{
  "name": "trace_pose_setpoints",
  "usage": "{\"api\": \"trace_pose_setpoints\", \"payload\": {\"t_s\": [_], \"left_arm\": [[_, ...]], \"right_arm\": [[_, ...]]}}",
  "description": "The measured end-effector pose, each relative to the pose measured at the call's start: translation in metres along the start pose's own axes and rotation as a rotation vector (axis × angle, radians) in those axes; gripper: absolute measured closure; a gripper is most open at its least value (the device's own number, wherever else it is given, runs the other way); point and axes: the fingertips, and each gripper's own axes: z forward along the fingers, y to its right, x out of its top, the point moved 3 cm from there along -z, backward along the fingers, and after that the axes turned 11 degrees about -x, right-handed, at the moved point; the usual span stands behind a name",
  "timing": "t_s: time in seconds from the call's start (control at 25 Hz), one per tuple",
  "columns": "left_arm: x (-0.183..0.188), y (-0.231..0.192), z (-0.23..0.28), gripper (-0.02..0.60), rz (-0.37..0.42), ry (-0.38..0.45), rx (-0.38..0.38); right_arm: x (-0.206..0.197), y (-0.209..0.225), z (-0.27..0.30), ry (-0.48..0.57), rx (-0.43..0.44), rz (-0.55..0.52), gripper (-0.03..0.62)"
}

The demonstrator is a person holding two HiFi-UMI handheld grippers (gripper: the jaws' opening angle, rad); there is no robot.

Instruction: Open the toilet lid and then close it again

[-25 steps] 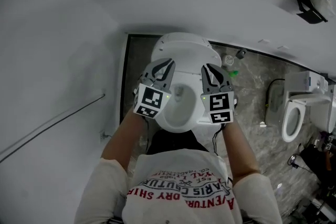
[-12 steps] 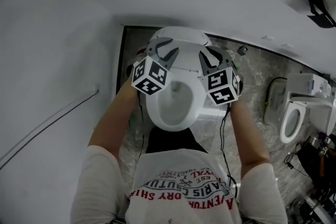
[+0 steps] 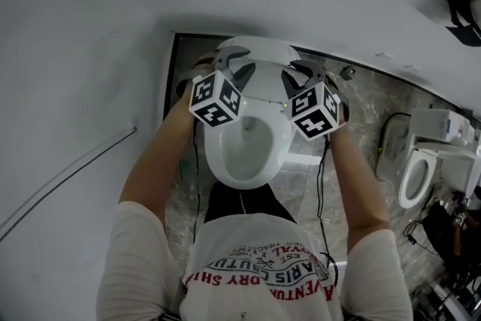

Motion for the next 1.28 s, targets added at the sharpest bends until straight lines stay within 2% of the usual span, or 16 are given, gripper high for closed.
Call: {"api": "trace_pose_setpoints", "payload": {"t_s": [0.28, 0.52, 0.8, 1.04, 1.28], "left_arm": [[0.002, 0.015, -0.007, 0.488, 0.049, -0.01, -0.024], [0.001, 0.038, -0.024, 0.499, 0.061, 0.05, -0.065], [-0.007, 0.077, -0.043, 0.516, 0.165, 0.07, -0.08], [-0.011, 0.11, -0.055, 0.527, 0.21, 0.077, -0.111], [-0.016, 0.153, -0.067, 0.538, 0.28, 0.073, -0.142]], "right_arm": [[-0.003, -0.009, -0.015, 0.011, 0.015, -0.051, 0.536], [-0.006, -0.029, -0.037, 0.018, 0.006, -0.108, 0.545], [-0.014, -0.063, -0.063, 0.037, 0.003, -0.172, 0.553], [-0.025, -0.089, -0.085, 0.022, -0.005, -0.18, 0.554], [-0.04, -0.121, -0.111, 0.02, -0.002, -0.259, 0.56]]}}
